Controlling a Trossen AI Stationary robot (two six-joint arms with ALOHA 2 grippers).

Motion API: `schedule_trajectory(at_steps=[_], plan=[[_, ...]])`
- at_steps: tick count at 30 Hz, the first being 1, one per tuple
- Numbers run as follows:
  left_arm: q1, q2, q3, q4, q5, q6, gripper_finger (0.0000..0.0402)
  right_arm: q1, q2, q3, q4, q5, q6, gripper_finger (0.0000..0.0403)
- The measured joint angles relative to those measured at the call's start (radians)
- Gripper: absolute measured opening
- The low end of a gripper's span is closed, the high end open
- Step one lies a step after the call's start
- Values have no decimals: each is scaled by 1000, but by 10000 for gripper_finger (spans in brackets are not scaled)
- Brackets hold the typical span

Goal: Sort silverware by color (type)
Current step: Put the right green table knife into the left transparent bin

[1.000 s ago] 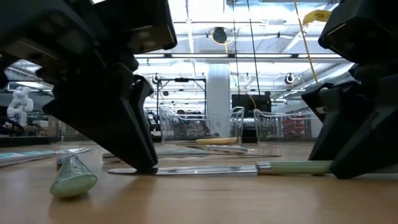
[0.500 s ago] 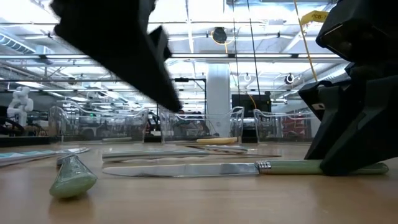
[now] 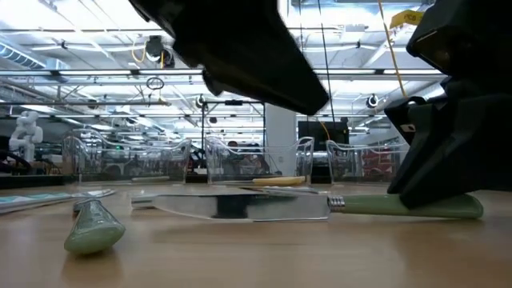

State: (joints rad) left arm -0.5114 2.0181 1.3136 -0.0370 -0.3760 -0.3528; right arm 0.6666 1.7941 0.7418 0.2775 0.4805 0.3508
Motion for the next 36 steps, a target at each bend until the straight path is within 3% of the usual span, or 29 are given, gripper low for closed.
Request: schedule_trajectory(at_steps=[5, 16, 25, 30, 36], plan=[[25, 51, 0, 45, 22, 1, 99, 0, 0, 1, 3, -3, 2, 29], [41, 90, 1, 101, 48, -84, 230, 0, -1, 1, 3, -9, 3, 29], [63, 141, 2, 115, 72, -127, 245, 0, 0, 1, 9, -11, 0, 29], [72, 156, 1, 105, 107, -118, 205, 0, 0, 1, 9, -11, 0, 29], [73, 155, 2, 91, 118, -65, 70, 0, 0, 1, 9, -8, 0, 29]])
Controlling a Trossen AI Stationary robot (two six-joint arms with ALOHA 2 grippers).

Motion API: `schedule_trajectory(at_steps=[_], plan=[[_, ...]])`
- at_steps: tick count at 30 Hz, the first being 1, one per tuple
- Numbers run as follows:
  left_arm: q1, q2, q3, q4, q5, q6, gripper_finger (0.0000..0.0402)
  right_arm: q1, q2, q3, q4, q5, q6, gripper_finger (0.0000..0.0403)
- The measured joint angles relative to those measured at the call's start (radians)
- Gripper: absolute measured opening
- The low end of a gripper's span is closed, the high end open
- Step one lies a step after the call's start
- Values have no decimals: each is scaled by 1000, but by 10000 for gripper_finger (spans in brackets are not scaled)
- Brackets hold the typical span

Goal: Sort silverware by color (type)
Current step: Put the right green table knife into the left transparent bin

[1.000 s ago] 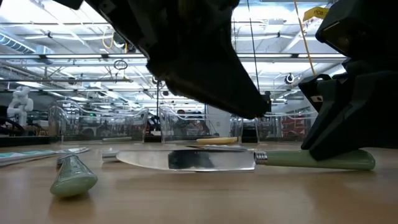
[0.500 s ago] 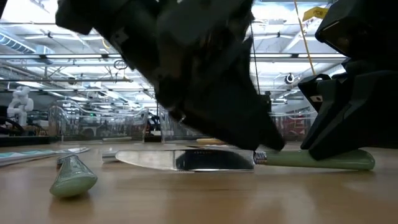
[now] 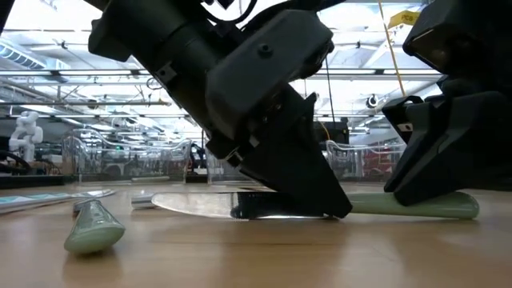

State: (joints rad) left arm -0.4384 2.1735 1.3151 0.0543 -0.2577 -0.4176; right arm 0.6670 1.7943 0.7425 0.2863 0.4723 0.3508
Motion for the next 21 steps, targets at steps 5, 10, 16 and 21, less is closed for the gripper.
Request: schedule_trajectory(at_steps=[5, 10, 16, 21], plan=[[0, 0, 0, 1, 7, 23, 34, 1, -10, 0, -3, -8, 2, 36], [-1, 0, 1, 2, 2, 67, 34, 2, -42, -3, -20, -24, 57, 56], [-11, 3, 84, -166, -26, 96, 34, 3, -77, -2, -41, -39, 141, 111], [-22, 4, 162, -282, -57, 102, 34, 2, -67, -2, -92, -41, 219, 154]])
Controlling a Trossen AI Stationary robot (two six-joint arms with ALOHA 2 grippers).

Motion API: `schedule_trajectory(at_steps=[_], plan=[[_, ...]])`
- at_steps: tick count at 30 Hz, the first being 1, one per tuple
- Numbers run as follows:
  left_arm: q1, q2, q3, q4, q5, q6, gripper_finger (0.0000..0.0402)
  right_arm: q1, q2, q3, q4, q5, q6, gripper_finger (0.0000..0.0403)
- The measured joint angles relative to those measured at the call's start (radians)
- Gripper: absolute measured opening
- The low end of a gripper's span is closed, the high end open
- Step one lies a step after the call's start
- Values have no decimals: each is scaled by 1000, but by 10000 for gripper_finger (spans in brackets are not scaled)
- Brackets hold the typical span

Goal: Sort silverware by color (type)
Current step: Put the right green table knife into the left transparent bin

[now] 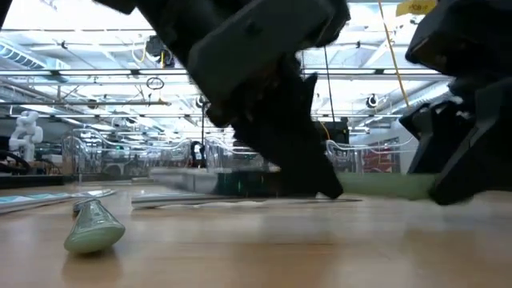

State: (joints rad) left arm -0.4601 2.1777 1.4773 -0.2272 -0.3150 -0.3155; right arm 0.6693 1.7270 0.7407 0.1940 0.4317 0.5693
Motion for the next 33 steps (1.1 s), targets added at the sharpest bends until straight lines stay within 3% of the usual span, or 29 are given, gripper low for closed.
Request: schedule_trajectory(at_steps=[7, 18, 28, 33], plan=[[-11, 0, 17, -16, -10, -1, 34, -1, 30, 1, 3, -26, -11, 164], [-12, 0, 18, -39, -13, -27, 34, -1, 31, 2, 18, -25, -65, 26], [-12, -2, 19, -26, -25, -86, 113, -2, 32, 2, 16, -13, -85, 27], [-12, -2, 19, 3, -27, -102, 128, -2, 32, 2, 15, -11, -85, 25]])
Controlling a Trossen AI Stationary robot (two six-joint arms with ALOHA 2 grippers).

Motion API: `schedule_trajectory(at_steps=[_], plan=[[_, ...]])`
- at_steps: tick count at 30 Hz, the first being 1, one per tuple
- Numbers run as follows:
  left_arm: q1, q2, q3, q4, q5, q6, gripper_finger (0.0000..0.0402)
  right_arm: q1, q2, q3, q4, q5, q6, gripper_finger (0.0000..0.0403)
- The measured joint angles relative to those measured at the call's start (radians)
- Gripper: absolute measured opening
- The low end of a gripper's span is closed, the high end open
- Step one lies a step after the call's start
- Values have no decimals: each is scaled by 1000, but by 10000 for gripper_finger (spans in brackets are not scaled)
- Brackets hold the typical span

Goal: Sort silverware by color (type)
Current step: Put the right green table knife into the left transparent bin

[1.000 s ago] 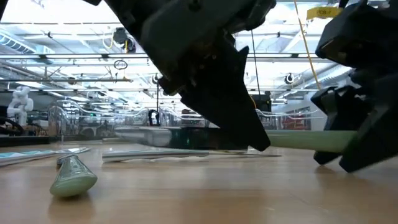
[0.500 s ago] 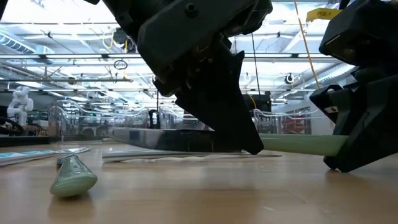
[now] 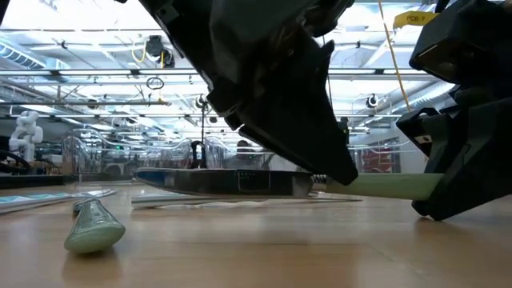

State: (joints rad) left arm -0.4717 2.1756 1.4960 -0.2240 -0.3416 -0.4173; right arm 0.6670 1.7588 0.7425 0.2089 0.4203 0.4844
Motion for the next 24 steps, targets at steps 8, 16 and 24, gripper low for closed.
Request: schedule_trajectory(at_steps=[8, 16, 24], plan=[[0, 0, 0, -16, 0, -32, 131, 0, 0, 0, 0, 1, 0, 26], [1, 0, 0, -96, 0, -60, 132, 0, 0, 0, 0, 0, 1, 27], [10, -1, 0, 12, -1, -25, 132, 0, 0, 0, 0, 0, 1, 27]])
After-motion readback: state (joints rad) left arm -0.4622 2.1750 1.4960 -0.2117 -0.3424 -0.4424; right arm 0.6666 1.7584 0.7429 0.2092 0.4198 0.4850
